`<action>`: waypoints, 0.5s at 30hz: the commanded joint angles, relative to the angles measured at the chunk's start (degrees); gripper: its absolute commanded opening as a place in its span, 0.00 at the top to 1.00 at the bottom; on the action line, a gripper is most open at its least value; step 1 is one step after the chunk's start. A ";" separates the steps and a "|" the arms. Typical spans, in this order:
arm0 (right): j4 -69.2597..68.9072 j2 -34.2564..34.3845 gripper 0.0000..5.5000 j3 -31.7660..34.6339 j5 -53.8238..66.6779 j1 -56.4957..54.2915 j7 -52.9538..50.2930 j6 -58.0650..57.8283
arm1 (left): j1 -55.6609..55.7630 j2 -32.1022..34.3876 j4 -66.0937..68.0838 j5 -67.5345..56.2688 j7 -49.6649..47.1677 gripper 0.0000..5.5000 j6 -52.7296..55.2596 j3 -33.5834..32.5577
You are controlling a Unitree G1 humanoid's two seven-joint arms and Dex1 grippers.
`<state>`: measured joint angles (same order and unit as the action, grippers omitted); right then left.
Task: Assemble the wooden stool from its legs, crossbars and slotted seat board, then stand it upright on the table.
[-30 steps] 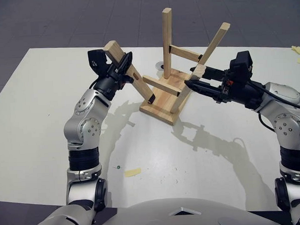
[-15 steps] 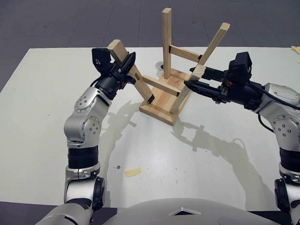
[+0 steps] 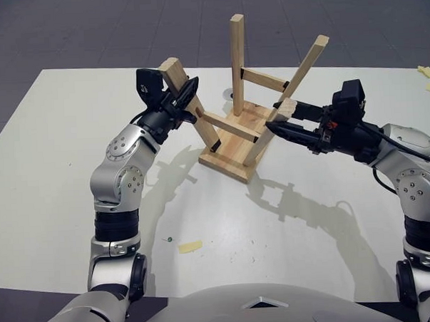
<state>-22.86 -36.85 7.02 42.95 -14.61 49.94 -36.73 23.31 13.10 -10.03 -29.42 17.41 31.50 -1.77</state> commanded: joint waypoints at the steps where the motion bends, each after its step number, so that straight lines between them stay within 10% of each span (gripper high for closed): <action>1: -1.74 0.45 0.61 -3.15 2.91 1.91 3.63 -1.54 | -2.89 2.10 -0.55 2.76 2.39 0.81 5.31 6.22; 15: -2.08 -0.72 0.61 -4.36 3.04 2.11 5.28 -1.15 | -2.99 1.31 0.87 2.16 0.25 0.81 5.64 5.20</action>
<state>-23.96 -37.64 6.59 42.95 -13.68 50.15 -35.76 22.75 14.30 -12.33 -28.76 17.00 32.07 0.66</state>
